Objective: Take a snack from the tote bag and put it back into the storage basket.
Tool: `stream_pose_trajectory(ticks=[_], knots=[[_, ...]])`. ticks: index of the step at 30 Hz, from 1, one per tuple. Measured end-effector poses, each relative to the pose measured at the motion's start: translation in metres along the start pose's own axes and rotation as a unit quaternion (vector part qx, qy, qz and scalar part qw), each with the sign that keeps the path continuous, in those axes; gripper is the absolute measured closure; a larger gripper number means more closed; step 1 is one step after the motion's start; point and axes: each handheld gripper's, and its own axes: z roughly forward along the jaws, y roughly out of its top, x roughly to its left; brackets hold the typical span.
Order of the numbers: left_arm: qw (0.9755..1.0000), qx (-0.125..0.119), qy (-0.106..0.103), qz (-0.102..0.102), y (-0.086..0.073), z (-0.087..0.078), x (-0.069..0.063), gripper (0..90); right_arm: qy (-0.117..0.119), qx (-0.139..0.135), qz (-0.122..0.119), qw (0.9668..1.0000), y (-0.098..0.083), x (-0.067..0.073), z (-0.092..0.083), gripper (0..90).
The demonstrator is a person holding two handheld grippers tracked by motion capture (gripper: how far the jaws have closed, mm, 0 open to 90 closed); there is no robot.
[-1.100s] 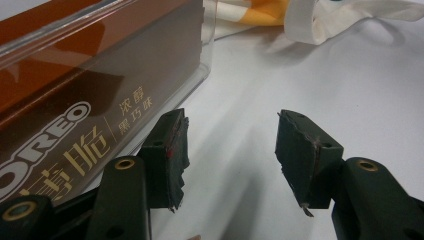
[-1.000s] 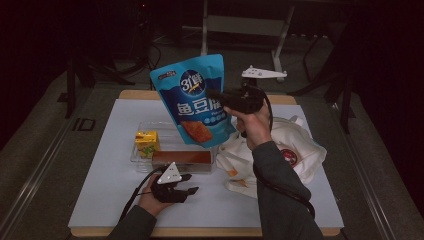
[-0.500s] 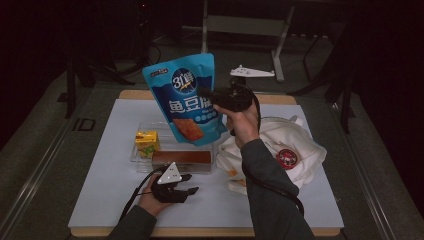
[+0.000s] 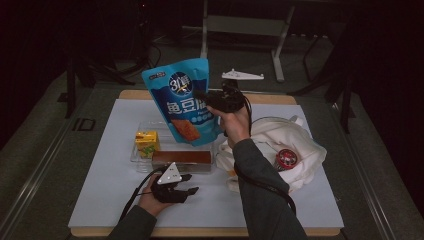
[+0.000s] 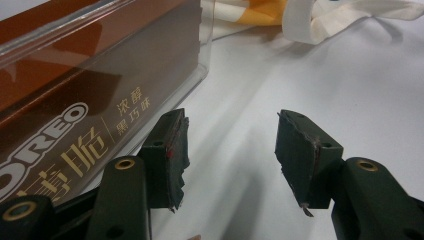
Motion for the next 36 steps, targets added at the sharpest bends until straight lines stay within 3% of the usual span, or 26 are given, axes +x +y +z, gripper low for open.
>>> stream_pose_trajectory(ticks=[9, 27, 36], knots=[[1.0000, 0.001, 0.000, 0.003, 0.000, 0.000, 0.000, 46.5, -0.018, 0.018, 0.009, 0.9996, -0.012, -0.004, 0.018, 88.2], [1.0000, 0.000, -0.001, 0.006, 0.000, 0.000, -0.001, 46.5, -0.040, 0.024, 0.017, 0.9988, -0.028, 0.000, 0.052, 87.9], [1.0000, -0.003, -0.001, 0.005, 0.000, 0.000, -0.001, 46.5, -0.006, 0.037, 0.010, 0.9993, -0.041, 0.011, 0.068, 86.8]])
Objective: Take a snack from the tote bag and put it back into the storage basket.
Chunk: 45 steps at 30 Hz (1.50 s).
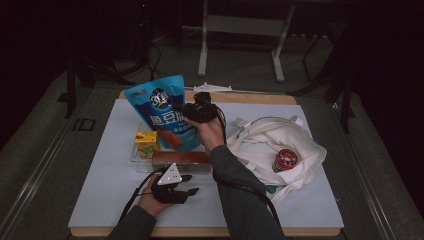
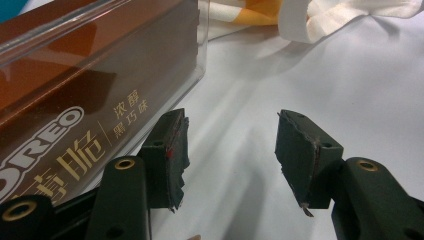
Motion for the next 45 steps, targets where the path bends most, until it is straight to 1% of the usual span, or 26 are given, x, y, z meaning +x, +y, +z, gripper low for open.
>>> stream_pose_trajectory(ticks=[2, 3, 4, 6, 8, 10, 14, 19, 21, 22, 23, 25, 26, 28, 32, 34, 36, 38, 40, 42, 44, 45], knots=[[1.0000, 0.000, 0.000, 0.000, 0.000, 0.000, 0.000, 46.5, 0.000, 0.011, -0.004, 0.9999, -0.004, -0.001, 0.001, 86.7], [1.0000, 0.000, 0.000, 0.001, 0.000, 0.000, 0.000, 46.5, 0.001, 0.009, -0.003, 1.0000, -0.006, -0.002, 0.001, 86.7], [1.0000, 0.000, 0.000, 0.000, 0.000, 0.000, 0.000, 46.5, 0.010, 0.001, 0.010, 0.9999, -0.009, -0.005, -0.001, 86.7], [1.0000, 0.000, 0.000, 0.000, 0.000, 0.000, 0.000, 46.5, 0.012, -0.003, 0.019, 0.9998, -0.012, -0.009, -0.004, 86.5], [1.0000, 0.001, 0.001, 0.001, 0.000, 0.000, 0.000, 46.5, 0.013, -0.002, 0.019, 0.9997, -0.015, -0.012, -0.008, 85.9], [1.0000, 0.001, 0.002, 0.001, 0.000, 0.000, 0.000, 46.5, 0.006, -0.001, 0.014, 0.9999, -0.017, -0.013, -0.012, 85.8], [1.0000, 0.002, 0.003, 0.001, 0.000, 0.000, 0.000, 46.5, 0.006, 0.000, 0.009, 0.9999, -0.026, -0.014, -0.018, 85.6], [1.0000, 0.002, 0.003, 0.001, 0.000, 0.000, 0.000, 46.5, 0.010, -0.002, 0.011, 0.9999, -0.036, -0.016, -0.021, 85.1], [1.0000, 0.002, 0.003, 0.001, 0.000, 0.000, 0.000, 46.4, 0.007, 0.008, 0.001, 0.9999, -0.037, -0.015, -0.023, 82.9], [1.0000, 0.002, 0.003, 0.001, 0.000, 0.000, 0.000, 46.4, 0.001, 0.015, -0.007, 0.9999, -0.036, -0.015, -0.023, 80.5], [1.0000, 0.002, 0.003, 0.002, 0.000, 0.000, 0.000, 46.3, -0.009, 0.024, -0.017, 0.9995, -0.036, -0.014, -0.023, 78.0], [1.0000, 0.002, 0.003, 0.002, 0.000, 0.000, 0.000, 46.3, -0.029, 0.044, -0.041, 0.9978, -0.037, -0.013, -0.023, 72.0], [1.0000, 0.002, 0.002, 0.003, 0.000, 0.000, 0.000, 46.3, -0.026, 0.046, -0.046, 0.9975, -0.037, -0.012, -0.024, 70.9], [1.0000, 0.002, 0.002, 0.002, 0.000, 0.000, 0.000, 46.2, -0.035, 0.052, -0.058, 0.9964, -0.038, -0.011, -0.026, 68.7], [1.0000, 0.002, 0.002, 0.002, 0.000, 0.000, 0.000, 46.2, -0.038, 0.063, -0.076, 0.9944, -0.037, -0.009, -0.031, 63.2], [1.0000, 0.001, 0.002, 0.002, 0.000, 0.000, 0.000, 46.1, -0.036, 0.065, -0.080, 0.9940, -0.036, -0.010, -0.036, 61.0], [1.0000, 0.001, 0.002, 0.002, 0.000, 0.001, -0.001, 46.1, -0.033, 0.064, -0.082, 0.9940, -0.036, -0.010, -0.042, 60.3], [1.0000, 0.001, 0.002, 0.002, 0.000, 0.001, -0.001, 46.1, -0.034, 0.069, -0.089, 0.9931, -0.036, -0.011, -0.049, 60.2], [1.0000, 0.002, 0.002, 0.002, 0.000, 0.001, -0.001, 46.1, -0.034, 0.078, -0.096, 0.9918, -0.037, -0.012, -0.054, 61.1], [1.0000, 0.002, 0.003, 0.002, 0.000, 0.000, 0.000, 46.1, -0.036, 0.091, -0.105, 0.9897, -0.039, -0.013, -0.058, 61.9], [1.0000, 0.002, 0.003, 0.002, 0.000, 0.001, -0.001, 46.1, -0.036, 0.103, -0.108, 0.9882, -0.042, -0.015, -0.061, 63.3], [1.0000, 0.002, 0.003, 0.001, 0.000, 0.001, -0.001, 46.1, -0.040, 0.109, -0.110, 0.9871, -0.043, -0.016, -0.062, 64.0]])
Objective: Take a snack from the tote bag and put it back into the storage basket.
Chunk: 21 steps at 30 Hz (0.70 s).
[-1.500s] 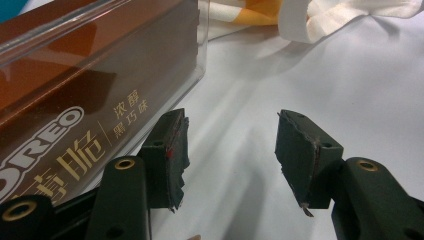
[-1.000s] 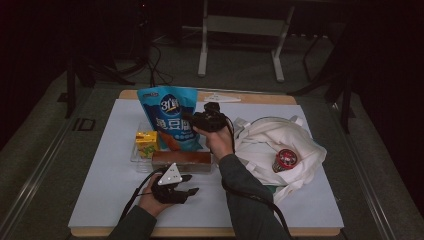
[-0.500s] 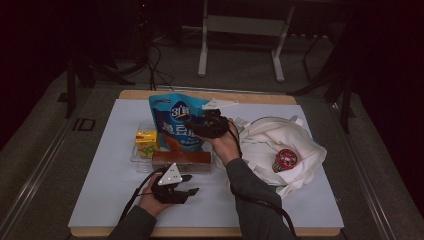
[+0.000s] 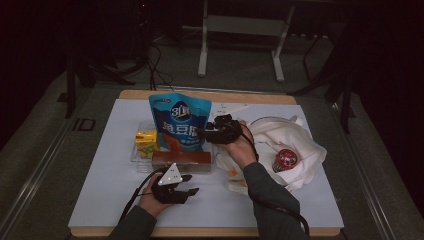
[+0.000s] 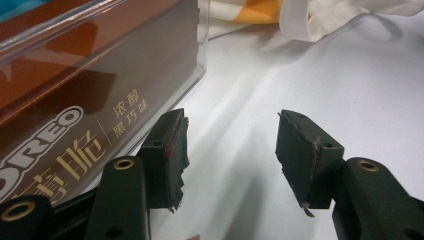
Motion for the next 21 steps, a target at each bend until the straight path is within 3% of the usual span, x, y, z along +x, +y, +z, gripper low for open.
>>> stream_pose_trajectory(ticks=[3, 5, 8, 11, 16, 21], knots=[[1.0000, 0.001, -0.001, 0.001, 0.000, 0.000, 0.000, 46.1, -0.004, 0.010, -0.002, 0.9999, -0.004, -0.002, -0.001, 64.3], [1.0000, 0.001, 0.000, 0.001, 0.000, 0.000, 0.000, 46.1, -0.013, 0.030, -0.010, 0.9994, -0.008, -0.003, 0.001, 68.0], [1.0000, 0.001, 0.000, 0.001, 0.000, 0.000, 0.000, 46.1, -0.028, 0.046, -0.014, 0.9985, -0.010, -0.003, 0.004, 76.9], [1.0000, 0.002, -0.001, 0.001, 0.000, 0.000, 0.000, 46.1, -0.037, 0.057, -0.009, 0.9976, -0.012, -0.002, 0.009, 81.5], [1.0000, 0.002, -0.001, 0.001, 0.000, 0.000, 0.000, 46.0, -0.049, 0.081, -0.023, 0.9952, -0.017, 0.000, 0.018, 89.6], [1.0000, 0.002, -0.001, 0.001, 0.000, 0.000, 0.001, 46.0, -0.049, 0.078, -0.014, 0.9956, -0.016, 0.000, 0.021, 90.0]])
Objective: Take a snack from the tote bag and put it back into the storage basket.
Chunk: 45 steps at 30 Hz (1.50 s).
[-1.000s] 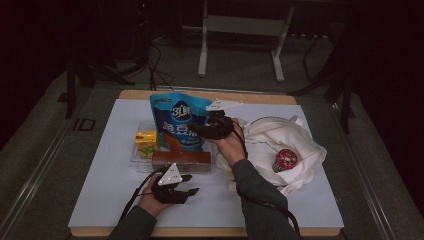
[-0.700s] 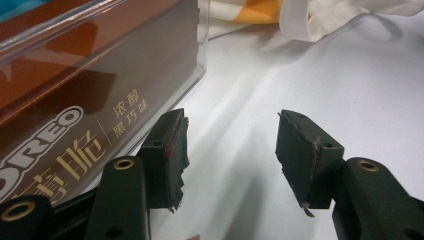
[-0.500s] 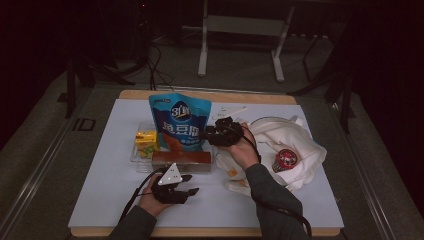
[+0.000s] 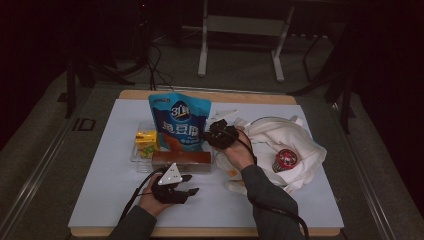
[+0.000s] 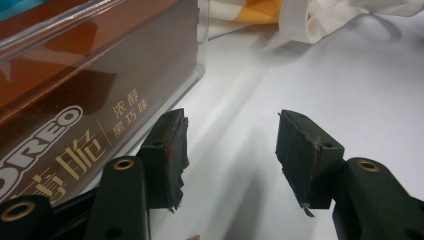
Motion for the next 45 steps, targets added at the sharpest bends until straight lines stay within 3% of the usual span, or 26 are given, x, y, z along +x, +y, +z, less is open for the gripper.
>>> stream_pose_trajectory(ticks=[11, 31, 45], knots=[[1.0000, 0.001, -0.001, 0.000, 0.000, 0.000, 0.000, 46.0, 0.004, -0.008, 0.021, 0.9997, 0.007, 0.007, 0.011, 90.0], [1.0000, 0.002, -0.002, 0.002, 0.000, 0.000, -0.001, 46.0, -0.035, -0.015, 0.059, 0.9976, 0.033, 0.012, 0.037, 90.0], [1.0000, 0.003, -0.001, 0.003, 0.000, 0.000, -0.001, 46.0, -0.043, -0.002, 0.047, 0.9979, 0.031, 0.013, 0.039, 89.9]])
